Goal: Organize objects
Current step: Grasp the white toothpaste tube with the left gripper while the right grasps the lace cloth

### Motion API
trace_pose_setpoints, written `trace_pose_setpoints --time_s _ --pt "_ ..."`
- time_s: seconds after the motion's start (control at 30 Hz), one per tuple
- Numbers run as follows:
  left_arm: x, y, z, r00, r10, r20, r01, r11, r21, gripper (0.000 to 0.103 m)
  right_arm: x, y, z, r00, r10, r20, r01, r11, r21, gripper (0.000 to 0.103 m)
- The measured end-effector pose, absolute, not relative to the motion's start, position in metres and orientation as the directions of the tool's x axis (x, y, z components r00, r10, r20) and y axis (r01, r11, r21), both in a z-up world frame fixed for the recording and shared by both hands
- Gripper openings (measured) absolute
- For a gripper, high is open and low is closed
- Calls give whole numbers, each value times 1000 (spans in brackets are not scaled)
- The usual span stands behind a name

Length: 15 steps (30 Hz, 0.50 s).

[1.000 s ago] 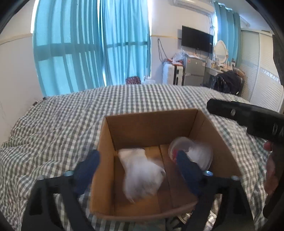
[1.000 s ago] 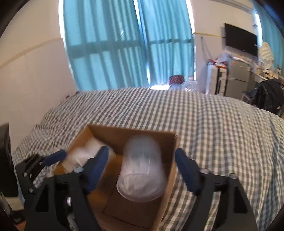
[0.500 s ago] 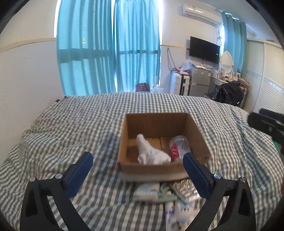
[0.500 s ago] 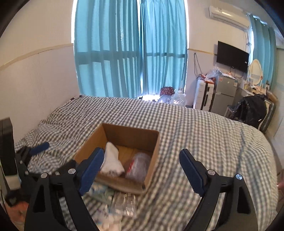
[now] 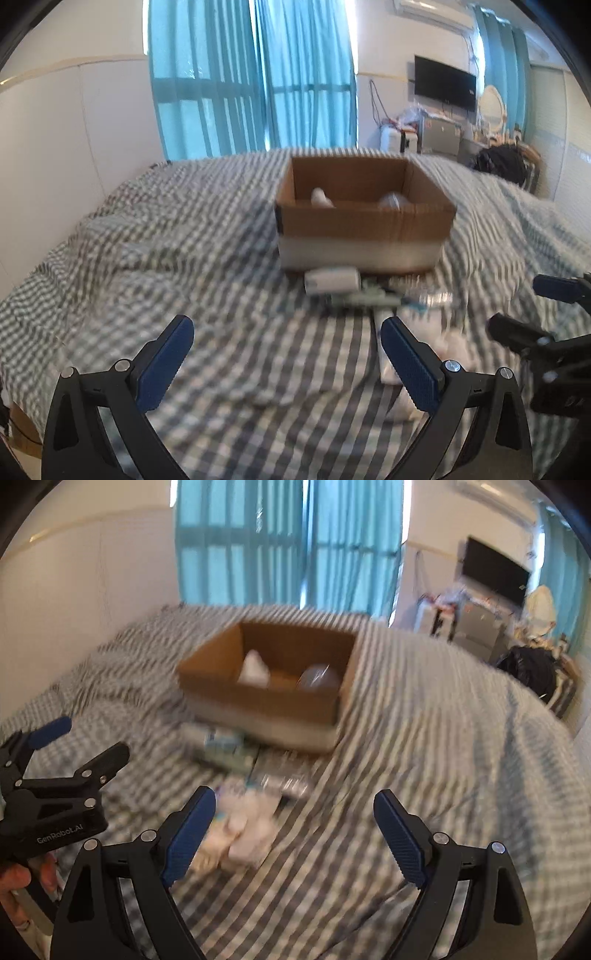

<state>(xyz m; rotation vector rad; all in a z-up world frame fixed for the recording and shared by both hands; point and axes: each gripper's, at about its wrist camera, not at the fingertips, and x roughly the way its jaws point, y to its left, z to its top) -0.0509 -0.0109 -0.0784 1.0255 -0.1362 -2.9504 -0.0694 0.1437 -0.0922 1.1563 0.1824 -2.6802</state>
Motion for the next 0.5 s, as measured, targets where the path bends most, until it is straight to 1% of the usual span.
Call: trace_pose_setpoints --time_s 0.1,0.2,0.3,0.37,0.43,0.47,0.5 --pt "-53 -12 -95 -767 -83 -636 9 -993 120 103 -72 144 -114 -648 -157 -745 237 -972 -1 88" --pt "-57 -20 -106 -748 -70 -660 16 -996 88 103 -78 144 -126 -622 -217 -752 248 -966 73 88" --pt "-60 -25 -114 -731 -78 -678 33 -996 79 103 -88 138 -139 -582 -247 -775 267 -958 105 87" --pt "-62 -28 -119 -720 -82 -689 42 -996 75 103 -93 132 -149 -549 -271 -791 287 -950 126 82" --pt "-64 -32 -121 -709 -70 -702 45 -998 54 103 -97 128 -160 -504 -303 -809 306 -938 161 66" --pt "-64 -33 -122 -705 -67 -706 47 -998 48 103 -99 127 -165 -487 -314 -815 309 -935 175 61" --pt "-64 -32 -122 -702 -65 -709 48 -998 44 103 -99 126 -168 -467 -327 -821 318 -929 189 45"
